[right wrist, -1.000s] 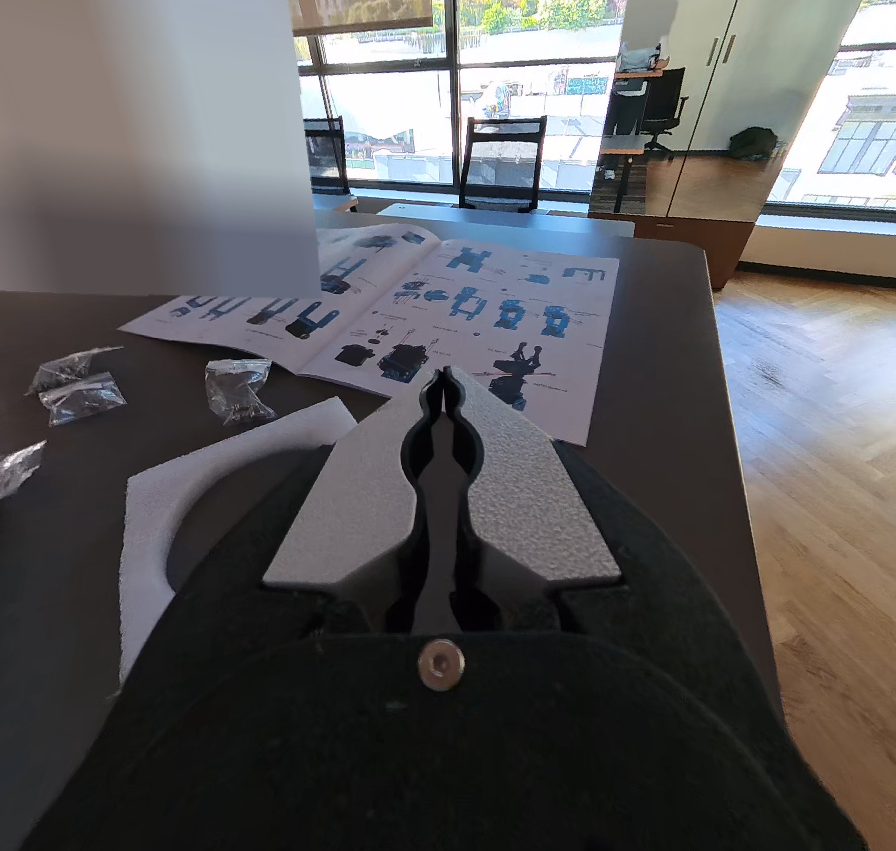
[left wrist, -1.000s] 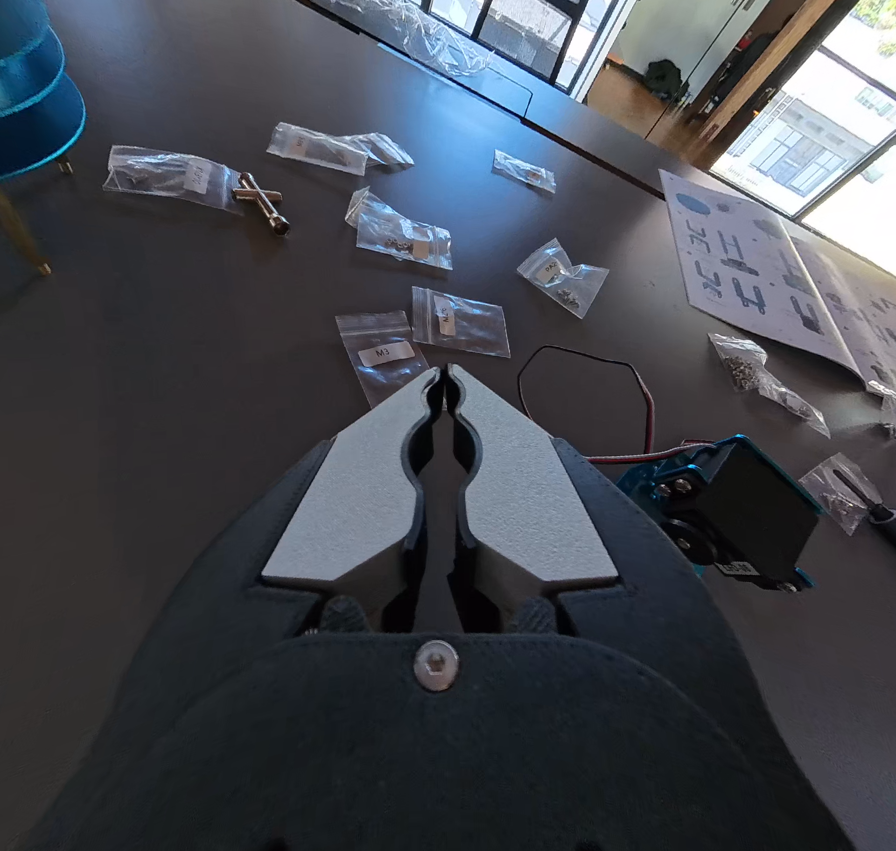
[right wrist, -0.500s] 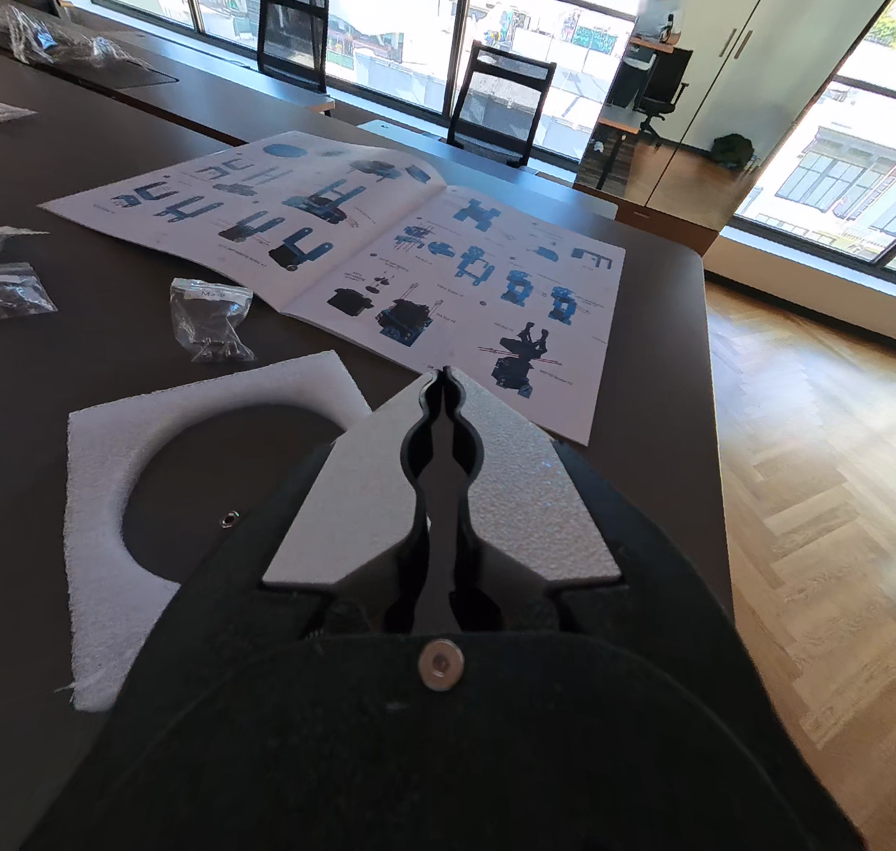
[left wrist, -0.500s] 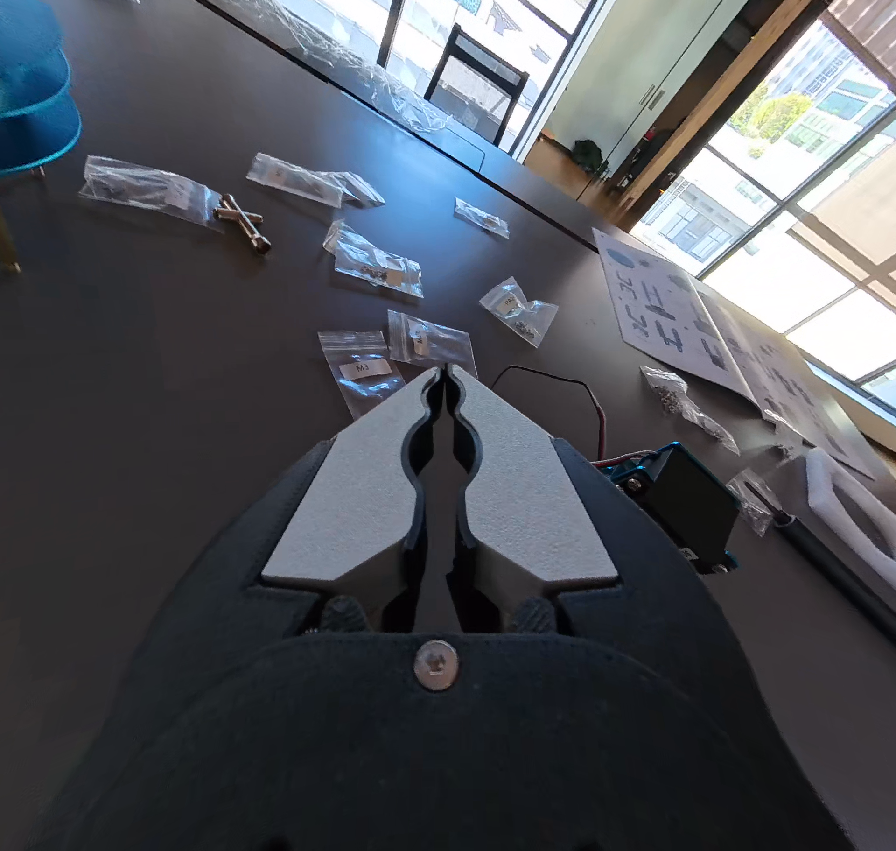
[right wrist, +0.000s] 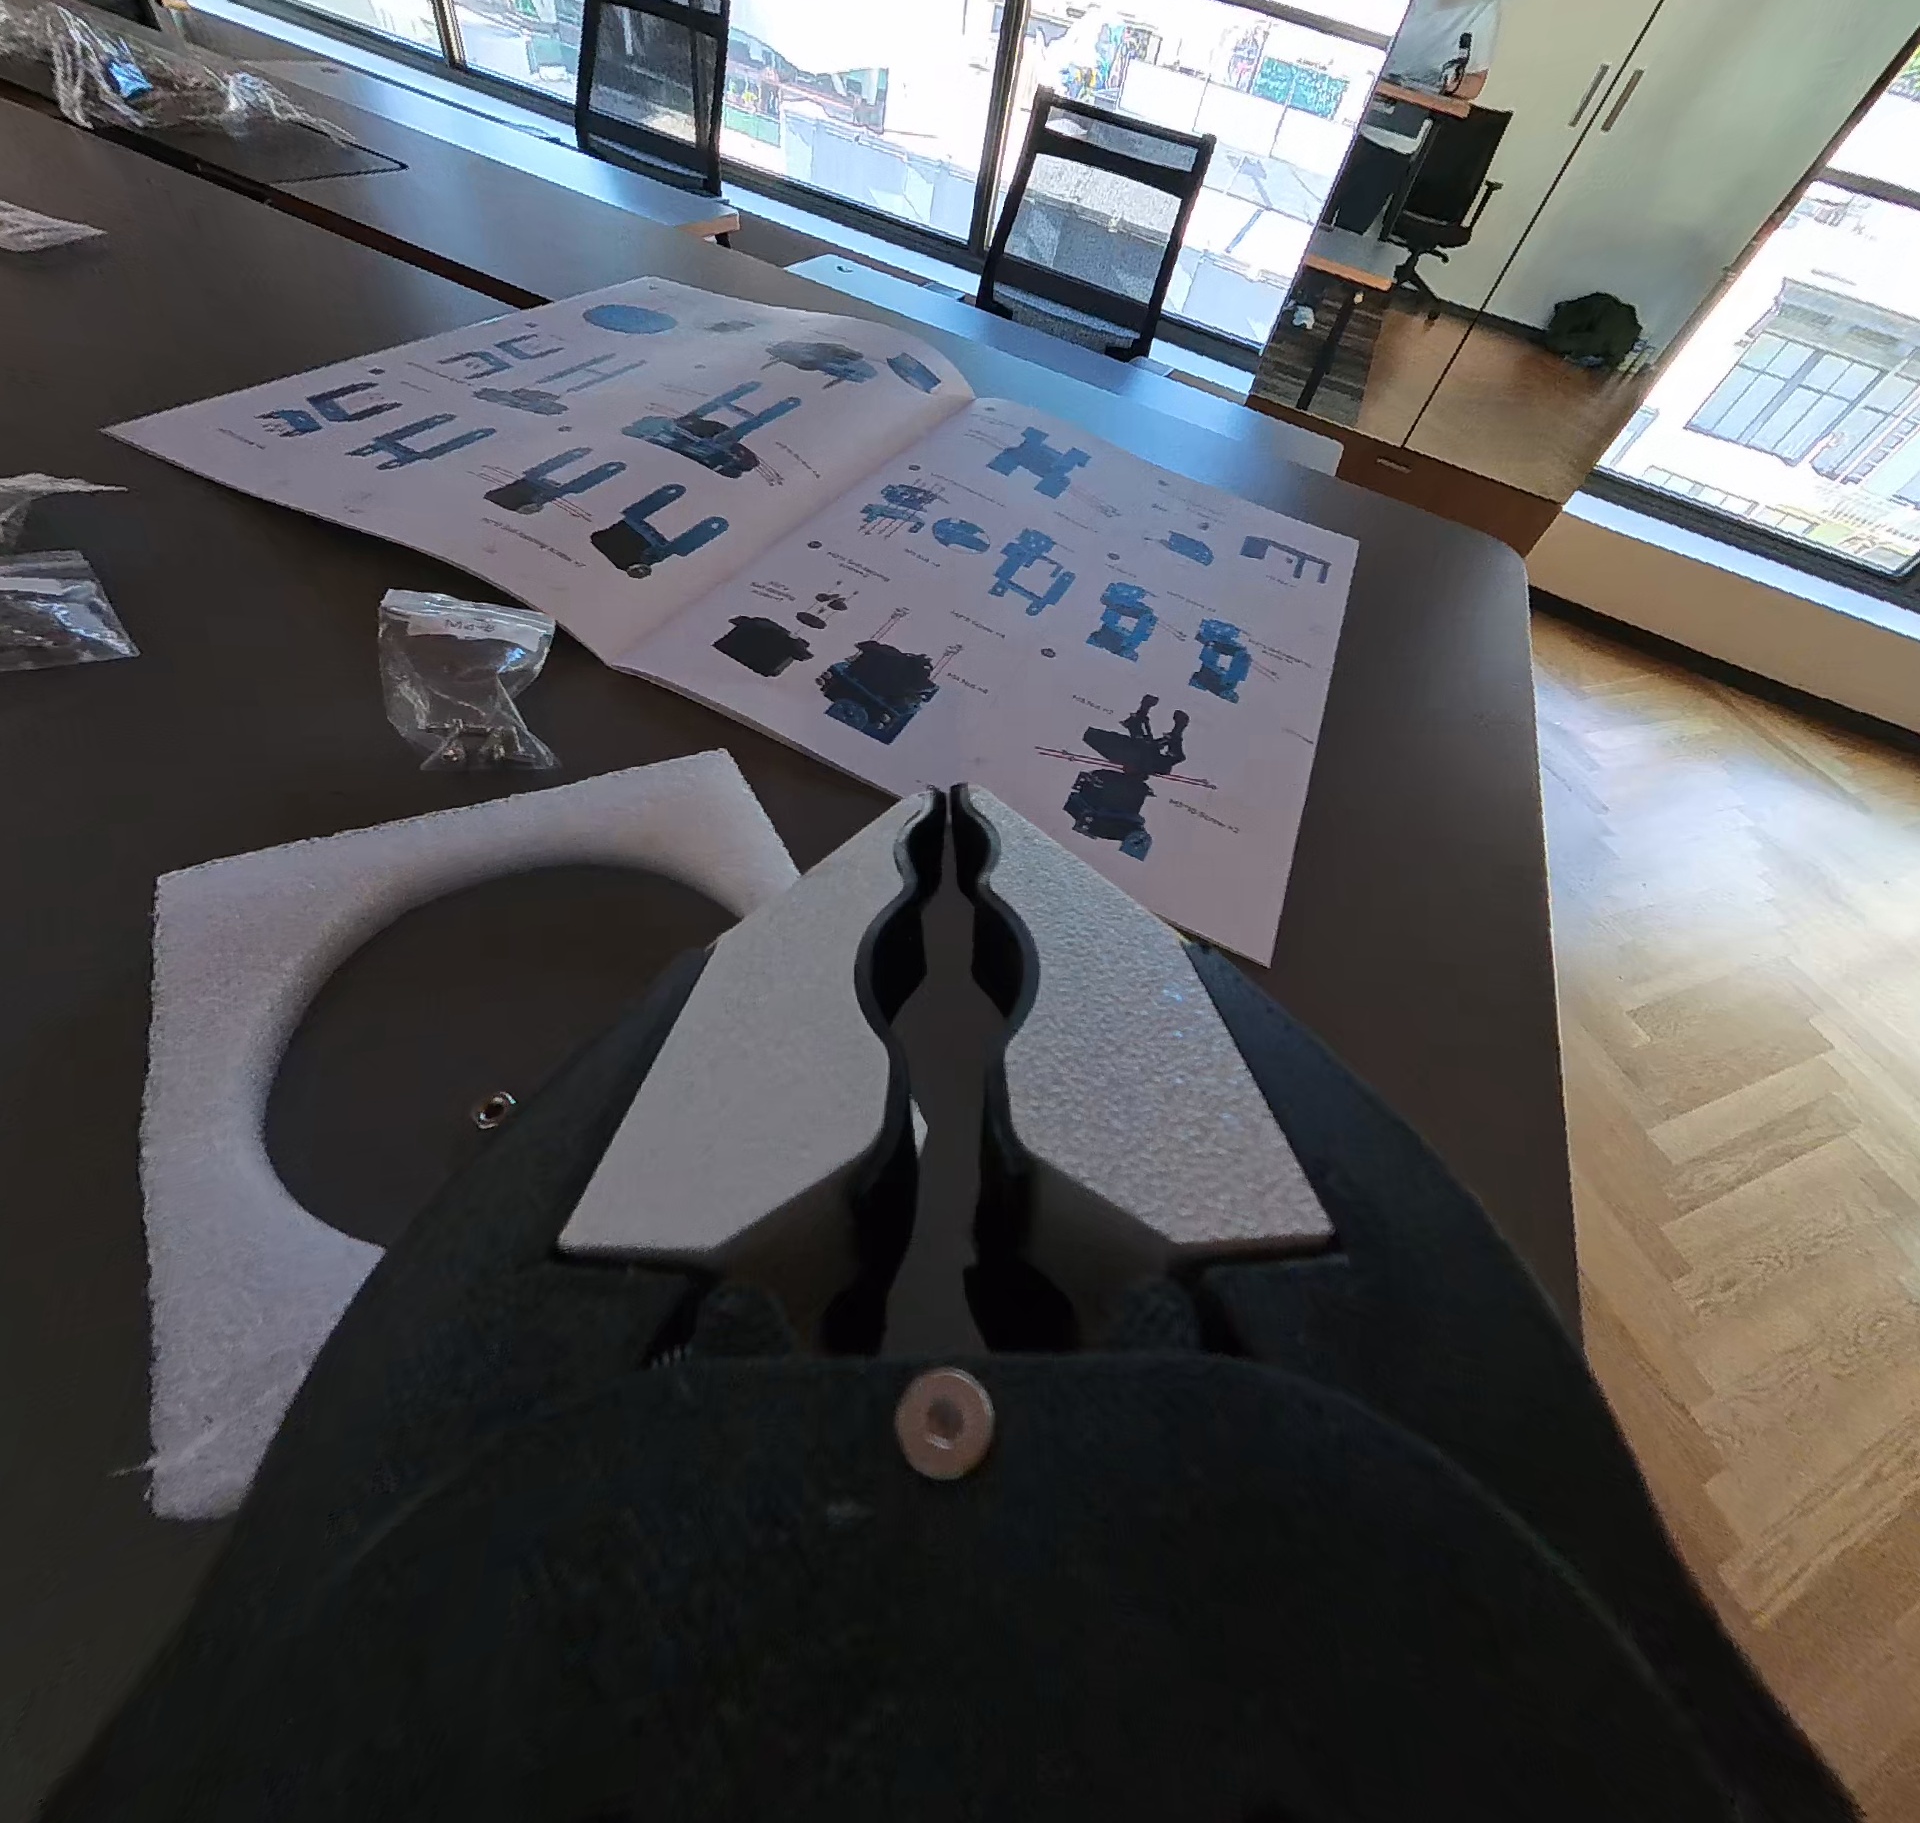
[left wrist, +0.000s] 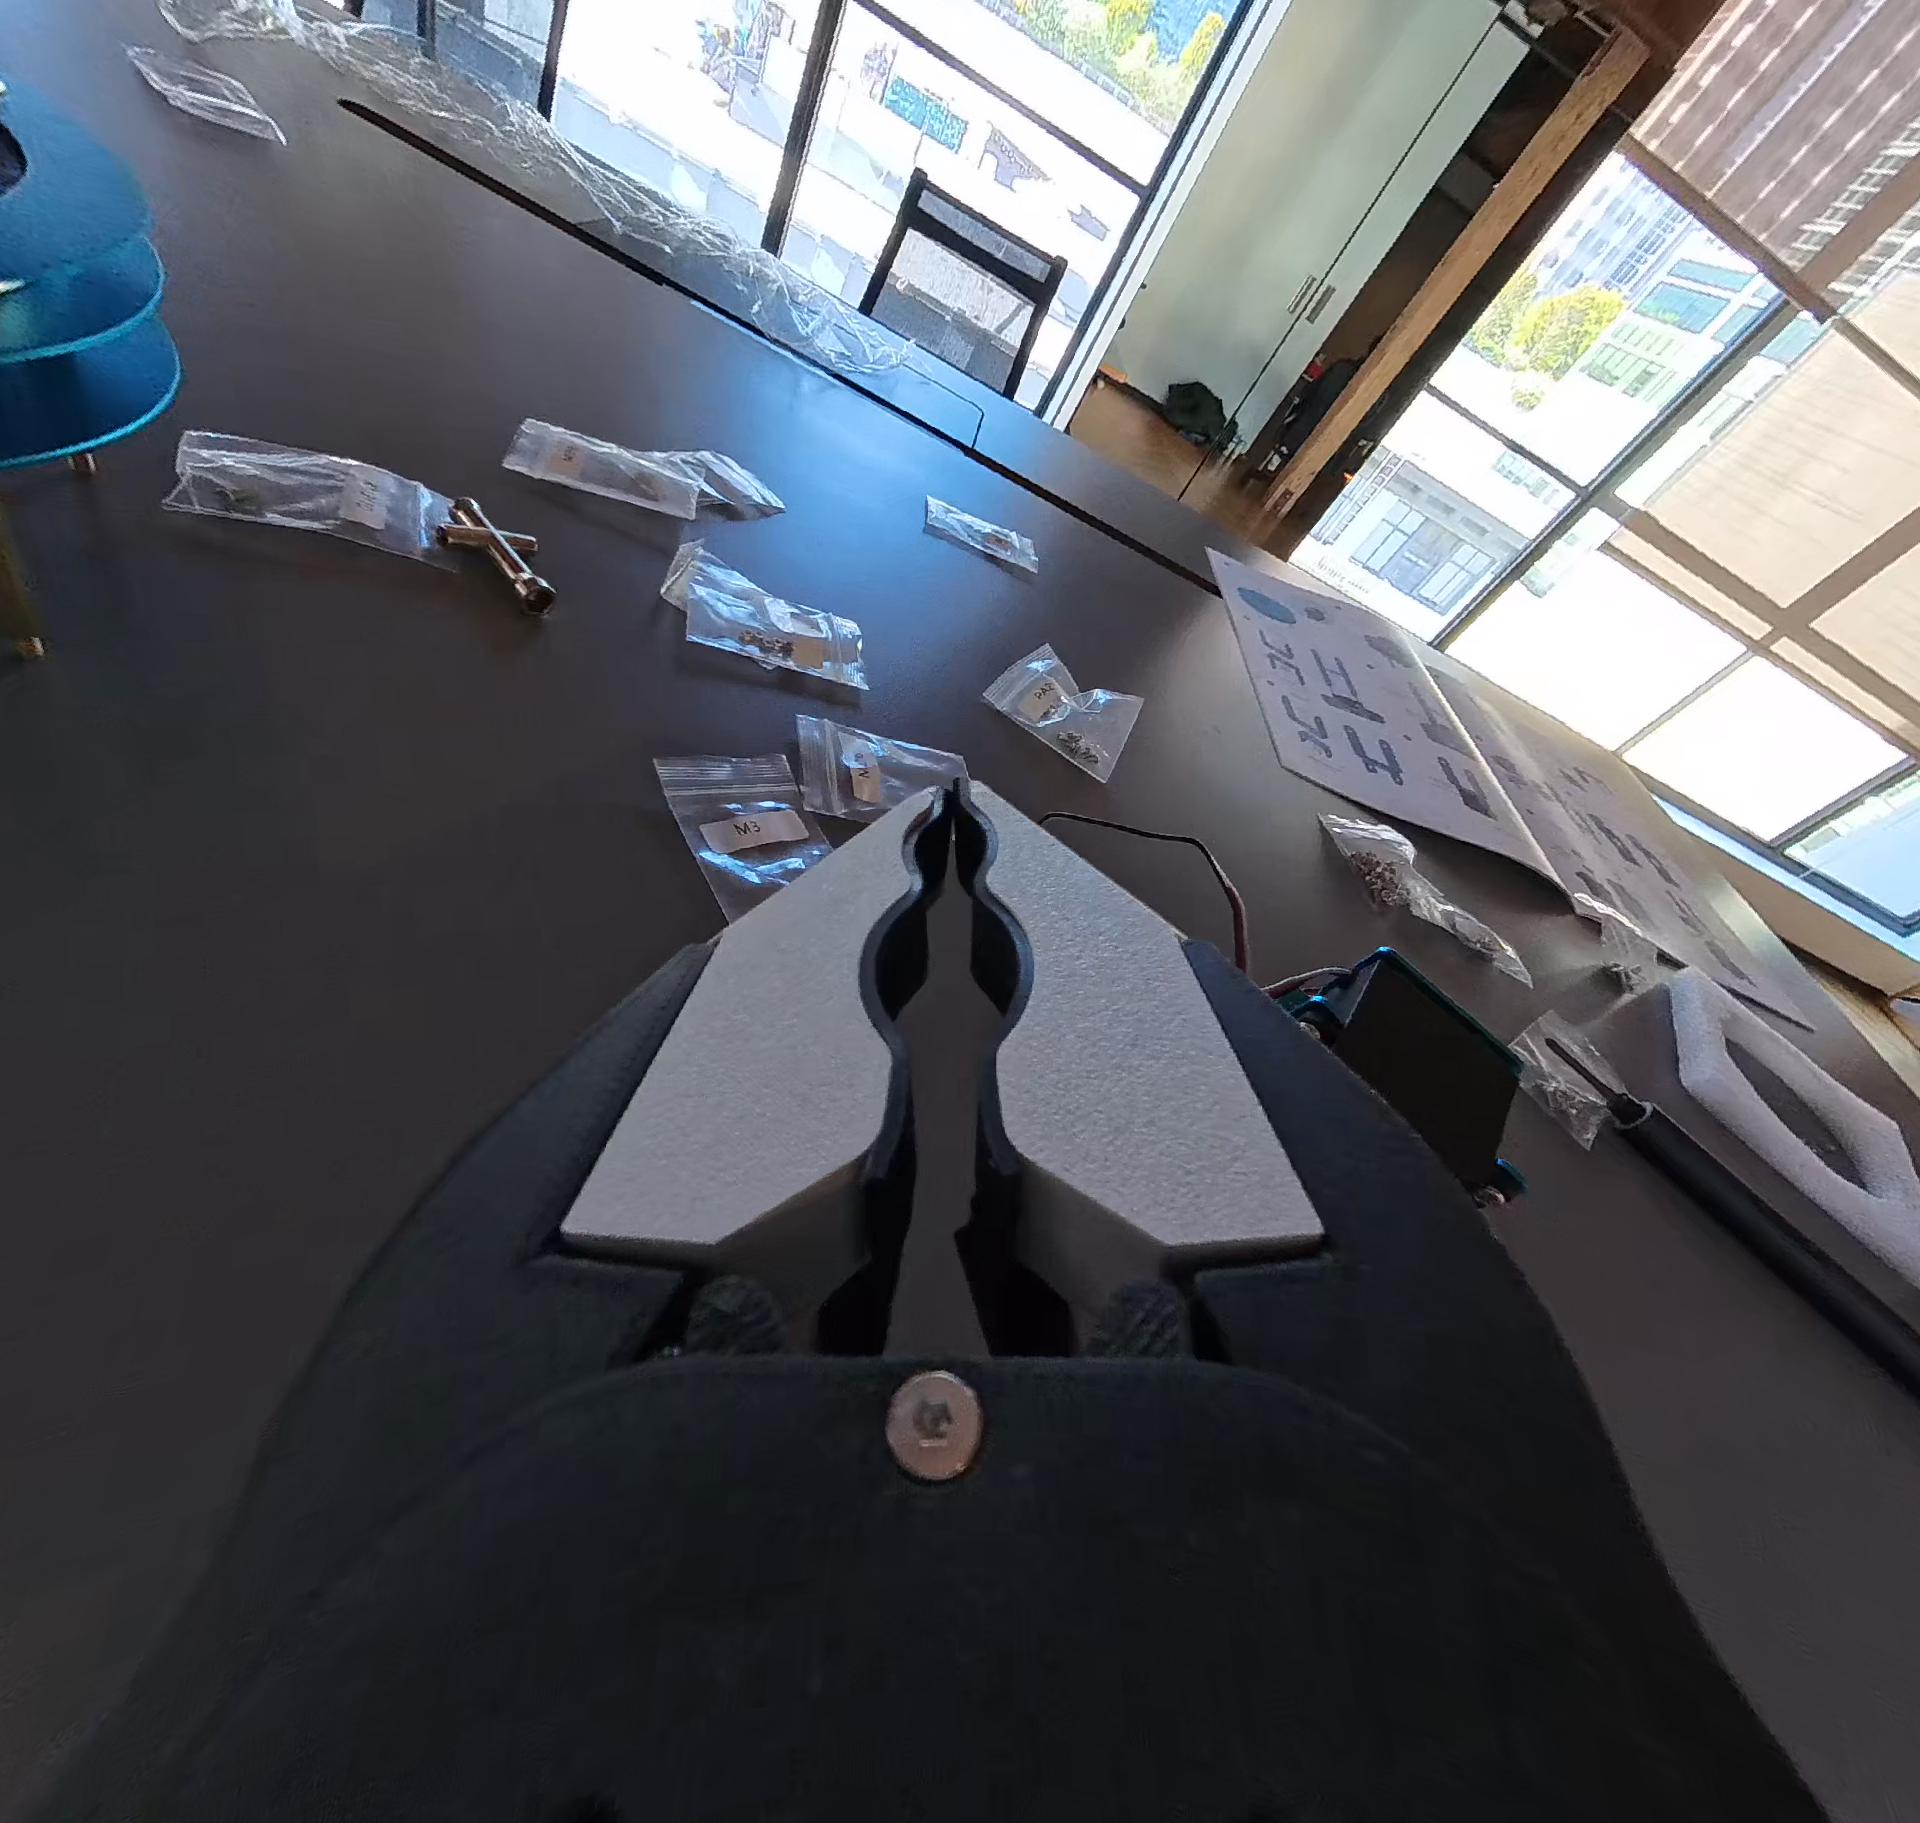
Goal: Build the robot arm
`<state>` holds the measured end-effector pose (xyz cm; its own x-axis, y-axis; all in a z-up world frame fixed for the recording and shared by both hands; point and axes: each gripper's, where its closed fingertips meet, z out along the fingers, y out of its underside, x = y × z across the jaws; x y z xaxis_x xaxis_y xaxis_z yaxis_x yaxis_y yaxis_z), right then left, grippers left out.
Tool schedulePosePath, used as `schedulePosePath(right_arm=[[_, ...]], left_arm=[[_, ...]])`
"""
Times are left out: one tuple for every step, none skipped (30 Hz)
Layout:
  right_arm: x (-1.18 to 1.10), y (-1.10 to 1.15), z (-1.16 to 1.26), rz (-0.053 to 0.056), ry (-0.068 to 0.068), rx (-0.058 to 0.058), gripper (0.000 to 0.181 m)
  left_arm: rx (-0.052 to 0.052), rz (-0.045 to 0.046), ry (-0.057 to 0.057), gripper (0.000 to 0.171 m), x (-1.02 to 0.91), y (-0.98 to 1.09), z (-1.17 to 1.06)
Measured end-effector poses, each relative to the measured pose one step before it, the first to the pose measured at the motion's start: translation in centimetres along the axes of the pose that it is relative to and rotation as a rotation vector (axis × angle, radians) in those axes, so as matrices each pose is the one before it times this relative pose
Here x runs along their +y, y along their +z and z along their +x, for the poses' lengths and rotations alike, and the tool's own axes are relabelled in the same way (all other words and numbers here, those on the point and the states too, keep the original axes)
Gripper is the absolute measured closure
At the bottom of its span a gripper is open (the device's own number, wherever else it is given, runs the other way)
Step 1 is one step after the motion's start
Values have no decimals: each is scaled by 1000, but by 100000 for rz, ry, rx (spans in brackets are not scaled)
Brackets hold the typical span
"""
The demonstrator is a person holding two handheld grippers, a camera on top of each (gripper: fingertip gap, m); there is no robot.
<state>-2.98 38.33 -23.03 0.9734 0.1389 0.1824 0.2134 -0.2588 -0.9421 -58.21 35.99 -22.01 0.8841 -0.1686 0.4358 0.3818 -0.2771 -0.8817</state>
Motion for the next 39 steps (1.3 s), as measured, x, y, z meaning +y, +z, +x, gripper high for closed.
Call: schedulePosePath(right_arm=[[-24,-14,-41,164,-197,-81,178],[-77,-52,-26,536,-230,-25,174],[-108,-70,-47,794,-376,-69,172],[-228,-144,-137,1421,-913,-217,169],[-666,-324,-423,3855,-1342,-955,166],[-1355,-470,-1133,6895,-530,-4187,164],[-1654,-456,-2100,5136,1422,-8785,164],[-1484,-240,-3128,1513,1160,-13955,156],[-1269,346,-3209,-244,1382,-13409,152],[-590,909,-2722,-3833,2484,-11204,152],[-31,1354,-2083,-6672,4121,-9239,152],[413,1531,-1361,-8854,4383,-7000,152],[511,1542,-796,-8776,2826,-5632,152],[515,1460,-47,-7672,1095,-2207,155],[567,1345,439,-7058,-508,389,154],[475,1182,626,-5559,-782,1661,155],[467,1038,295,-4710,423,229,155],[614,916,-209,-5260,2275,-2504,155],[573,785,-409,-4626,3432,-3295,154],[458,660,-332,-3152,3133,-2331,153],[353,516,-195,-1970,2254,-959,153],[217,367,-3,-911,1162,652,152],[89,234,84,-218,287,1662,153],[61,151,-29,-245,-42,1072,153],[76,138,-116,-739,244,421,153],[93,128,-54,-1005,303,754,153],[-41,80,10,-58,-539,1247,157],[57,87,59,-616,-1456,1580,165],[1,61,129,-120,-1674,1974,169],[-18,29,24,31,-1050,1163,171],[-44,2,-84,146,-461,108,174],[-153,-57,-40,876,-265,53,181],[-233,-97,80,1577,-458,562,181],[-266,-118,154,1682,-956,821,181],[-239,-132,159,1461,-1257,791,181],[-201,-148,123,1178,-1544,574,181],[-214,-165,63,1193,-1723,208,181],[-194,-219,198,975,-1557,1013,181],[-249,-274,315,1214,-1664,1648,181]], left_arm=[[290,566,-114,171,-70,-56,28],[360,487,-342,171,-71,-52,11],[271,451,-527,171,-56,-45,-7],[148,598,-569,171,-73,-66,-25],[294,791,-567,171,-104,-95,-2],[619,969,-411,171,-124,-90,44],[530,1086,-345,171,-155,-104,40],[355,1058,-351,171,-144,-105,13],[420,966,-380,171,-136,-102,22],[594,883,-483,171,-108,-89,28],[792,799,-539,171,-101,-86,59],[1061,878,-376,171,-111,-87,110],[1138,1045,-89,171,-136,-110,137],[1055,1159,193,171,-137,-130,156],[1058,1224,419,171,-151,-127,180],[972,1122,553,171,-127,-115,184],[835,772,624,171,-85,-73,176],[788,275,581,171,-23,-27,161],[686,-130,437,171,32,12,133],[600,-315,150,171,48,28,100],[740,-290,-187,171,44,42,79],[854,-166,-464,171,16,47,73],[913,-165,-674,171,15,33,53],[1129,-239,-826,171,19,47,63],[1281,-419,-841,171,58,58,90],[1273,-610,-679,171,61,78,97],[1156,-713,-417,171,92,102,111],[927,-743,-113,171,100,96,104],[665,-742,143,171,98,108,106],[534,-672,245,171,93,86,91],[402,-579,154,171,83,88,65],[370,-478,24,171,71,69,56],[465,-388,-88,171,47,53,57],[593,-260,-191,171,39,22,60],[647,-100,-237,171,16,11,70],[646,99,-232,171,-10,-16,53],[607,260,-230,171,-27,-32,59],[474,381,-176,171,-48,-41,50],[264,382,-59,171,-48,-32,33]])
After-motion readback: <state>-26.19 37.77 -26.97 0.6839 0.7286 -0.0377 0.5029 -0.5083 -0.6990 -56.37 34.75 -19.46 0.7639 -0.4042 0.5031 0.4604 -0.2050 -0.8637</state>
